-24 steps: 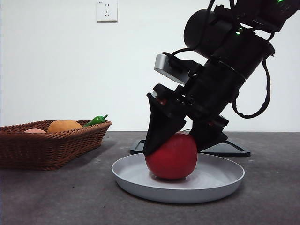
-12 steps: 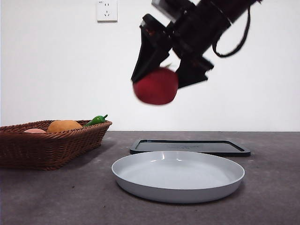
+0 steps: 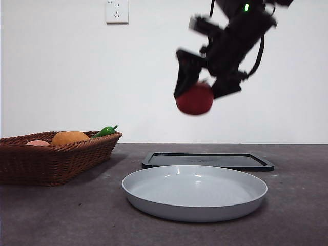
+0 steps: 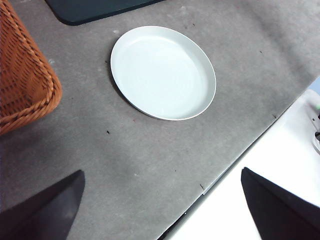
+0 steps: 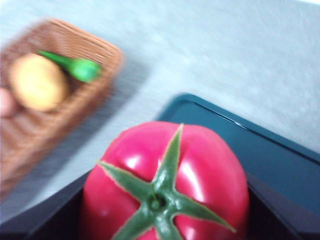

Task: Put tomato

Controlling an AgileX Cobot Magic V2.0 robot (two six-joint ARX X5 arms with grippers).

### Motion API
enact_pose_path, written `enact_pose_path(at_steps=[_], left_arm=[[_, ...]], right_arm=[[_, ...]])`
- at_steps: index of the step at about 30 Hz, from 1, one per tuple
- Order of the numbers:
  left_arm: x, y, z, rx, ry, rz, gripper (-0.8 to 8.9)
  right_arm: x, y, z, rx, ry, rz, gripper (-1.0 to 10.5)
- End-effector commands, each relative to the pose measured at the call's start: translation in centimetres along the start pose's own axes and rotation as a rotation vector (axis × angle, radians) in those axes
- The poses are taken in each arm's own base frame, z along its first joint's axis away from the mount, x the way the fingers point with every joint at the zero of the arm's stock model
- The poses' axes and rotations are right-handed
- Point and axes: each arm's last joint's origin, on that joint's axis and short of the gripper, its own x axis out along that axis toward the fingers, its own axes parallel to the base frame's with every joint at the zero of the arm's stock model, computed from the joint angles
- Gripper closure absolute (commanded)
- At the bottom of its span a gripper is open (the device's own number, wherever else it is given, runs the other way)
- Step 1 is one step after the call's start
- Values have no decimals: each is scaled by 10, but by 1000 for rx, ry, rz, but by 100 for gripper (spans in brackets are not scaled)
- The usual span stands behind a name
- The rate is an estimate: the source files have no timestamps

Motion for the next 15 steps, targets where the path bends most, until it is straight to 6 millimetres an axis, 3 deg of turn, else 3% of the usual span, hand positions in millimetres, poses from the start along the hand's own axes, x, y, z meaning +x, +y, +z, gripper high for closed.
enact_pose_path(at_steps=[1,8,15], left_arm=[[-3,-2,5,21,-21,-8,319],[-3,-2,5,21,-21,-8,319],[-3,-2,5,20,-20,-8,319]], right_arm=[[19,-9,3,-18,2,-12,743],[58,-35,-8,0,42,-49,743],[78,-53,-23,21,58,-75,742]])
